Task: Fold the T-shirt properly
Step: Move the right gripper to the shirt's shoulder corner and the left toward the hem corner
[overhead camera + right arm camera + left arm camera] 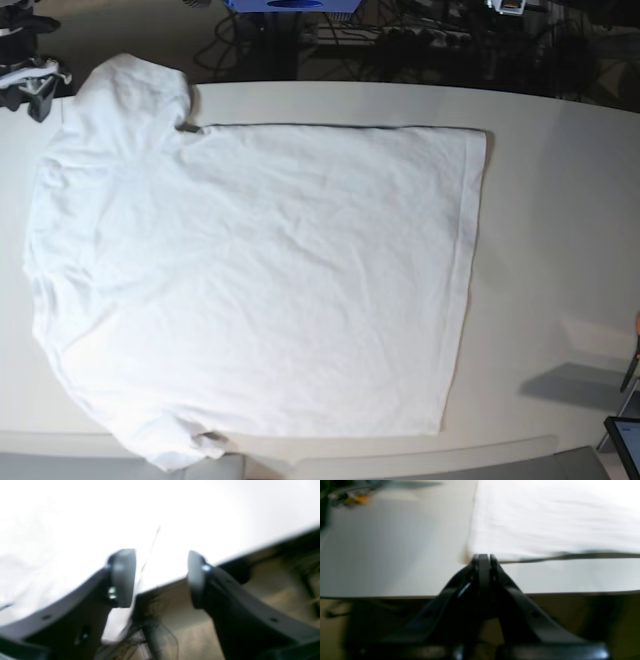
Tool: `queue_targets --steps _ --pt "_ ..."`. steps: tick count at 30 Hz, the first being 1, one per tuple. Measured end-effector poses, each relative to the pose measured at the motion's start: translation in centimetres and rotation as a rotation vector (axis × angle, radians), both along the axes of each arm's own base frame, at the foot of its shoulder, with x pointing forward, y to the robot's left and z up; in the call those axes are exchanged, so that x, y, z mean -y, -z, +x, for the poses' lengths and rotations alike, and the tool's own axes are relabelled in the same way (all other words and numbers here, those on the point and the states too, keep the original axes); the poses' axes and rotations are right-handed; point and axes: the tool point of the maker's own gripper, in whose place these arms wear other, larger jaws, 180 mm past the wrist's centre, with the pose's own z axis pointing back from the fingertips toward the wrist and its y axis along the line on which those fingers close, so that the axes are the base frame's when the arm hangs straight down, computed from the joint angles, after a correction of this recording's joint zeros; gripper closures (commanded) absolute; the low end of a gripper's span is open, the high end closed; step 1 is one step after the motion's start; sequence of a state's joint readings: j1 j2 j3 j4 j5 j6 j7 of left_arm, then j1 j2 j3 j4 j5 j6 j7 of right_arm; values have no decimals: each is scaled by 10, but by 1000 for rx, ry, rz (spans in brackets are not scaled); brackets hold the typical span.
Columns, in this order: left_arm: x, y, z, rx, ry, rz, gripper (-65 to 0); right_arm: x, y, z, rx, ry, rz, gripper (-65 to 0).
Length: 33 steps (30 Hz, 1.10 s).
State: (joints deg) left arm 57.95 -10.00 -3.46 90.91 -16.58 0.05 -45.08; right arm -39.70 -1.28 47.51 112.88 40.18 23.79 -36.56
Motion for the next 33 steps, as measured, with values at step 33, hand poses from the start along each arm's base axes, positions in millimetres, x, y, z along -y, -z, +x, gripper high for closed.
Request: queue_targets --steps 33 --pt "-45 6 18 -60 -77 89 0 -43 63 -2 -99 9 496 -329"
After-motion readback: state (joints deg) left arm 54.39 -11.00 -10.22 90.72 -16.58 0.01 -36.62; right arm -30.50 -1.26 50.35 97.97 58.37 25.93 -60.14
